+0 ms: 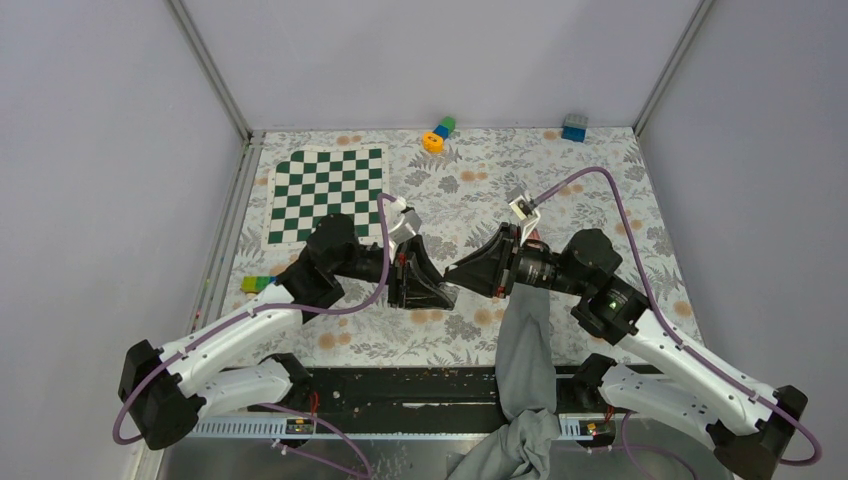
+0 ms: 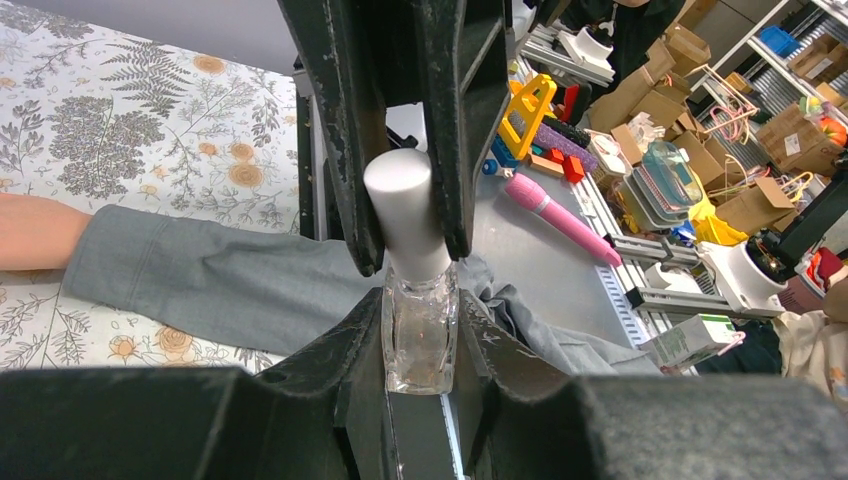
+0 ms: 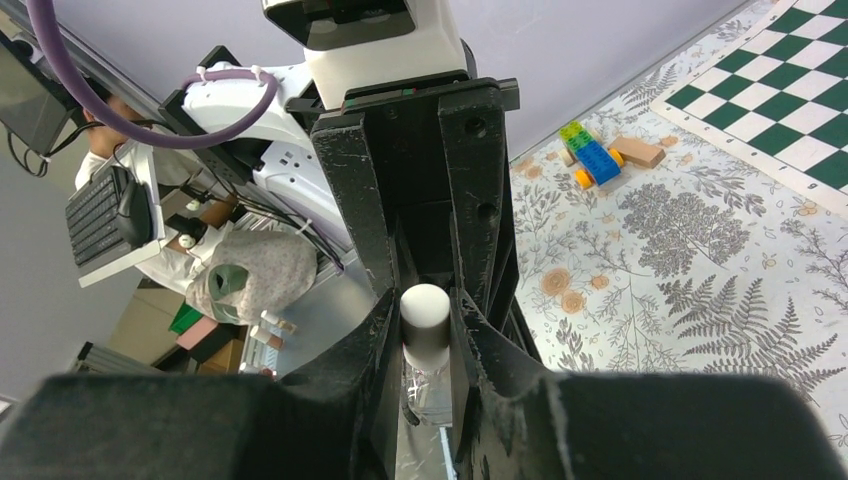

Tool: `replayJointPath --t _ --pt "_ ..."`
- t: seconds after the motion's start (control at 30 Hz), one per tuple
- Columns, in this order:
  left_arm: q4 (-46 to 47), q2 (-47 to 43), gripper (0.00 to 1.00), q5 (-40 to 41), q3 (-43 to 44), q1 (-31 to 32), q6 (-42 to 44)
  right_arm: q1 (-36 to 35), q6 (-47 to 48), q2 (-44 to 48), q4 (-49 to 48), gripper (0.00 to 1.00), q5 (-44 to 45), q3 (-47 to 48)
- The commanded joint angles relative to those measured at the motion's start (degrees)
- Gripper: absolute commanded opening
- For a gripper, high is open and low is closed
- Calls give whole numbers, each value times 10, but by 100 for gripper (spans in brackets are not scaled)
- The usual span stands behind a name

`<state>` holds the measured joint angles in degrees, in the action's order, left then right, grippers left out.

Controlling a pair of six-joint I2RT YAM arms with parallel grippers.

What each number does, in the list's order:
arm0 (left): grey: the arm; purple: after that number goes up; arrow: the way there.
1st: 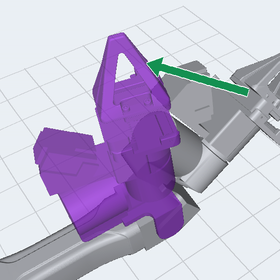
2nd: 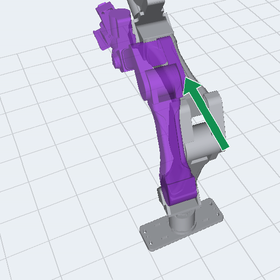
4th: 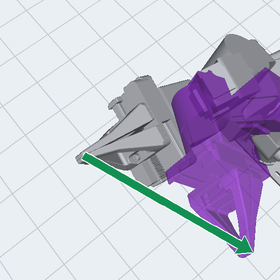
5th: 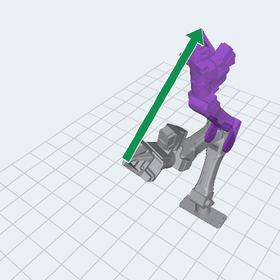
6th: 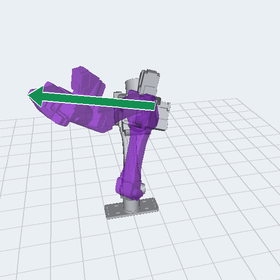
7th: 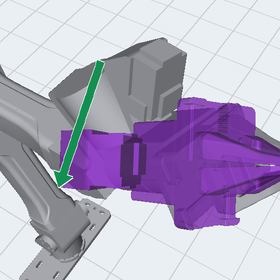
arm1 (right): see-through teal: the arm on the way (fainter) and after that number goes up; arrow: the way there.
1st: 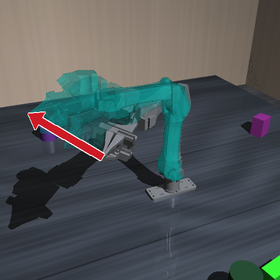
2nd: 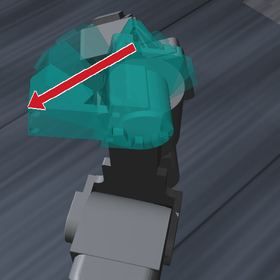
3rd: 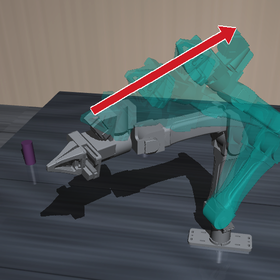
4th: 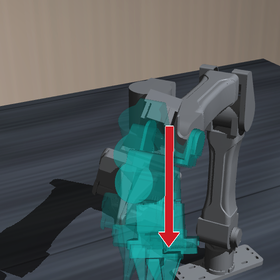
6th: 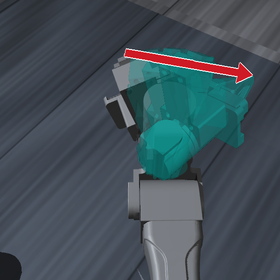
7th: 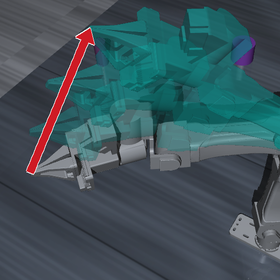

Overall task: Paint the nails
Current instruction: Close the nail polish bottle, then screw the nail polish bottle.

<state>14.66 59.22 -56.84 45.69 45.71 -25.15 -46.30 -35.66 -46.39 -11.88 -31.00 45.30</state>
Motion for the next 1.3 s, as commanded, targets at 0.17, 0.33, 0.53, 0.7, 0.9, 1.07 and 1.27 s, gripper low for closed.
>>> replayJointPath --t 0.17,0.33,0.53,0.7,0.9,1.07,1.27 --pt "68 -18 0 -1 -3 -19 -17 -23 51 9 26 0 13 -1" --pt "81 -18 0 -4 -5 -24 -27 -40 87 8 30 0 19 -4" --pt "94 -23 0 3 -12 -29 -32 -63 117 -5 44 0 33 -1" --pt "101 -35 0 21 -22 -39 -32 -76 127 -3 65 0 84 -2" --pt "95 -50 0 50 -29 -51 -25 -76 99 4 81 0 137 -3" --pt "35 -60 0 106 -24 -53 20 -76 49 -10 99 0 165 11" --pt "-20 -66 0 166 -19 -52 58 -80 5 -27 137 0 233 15"
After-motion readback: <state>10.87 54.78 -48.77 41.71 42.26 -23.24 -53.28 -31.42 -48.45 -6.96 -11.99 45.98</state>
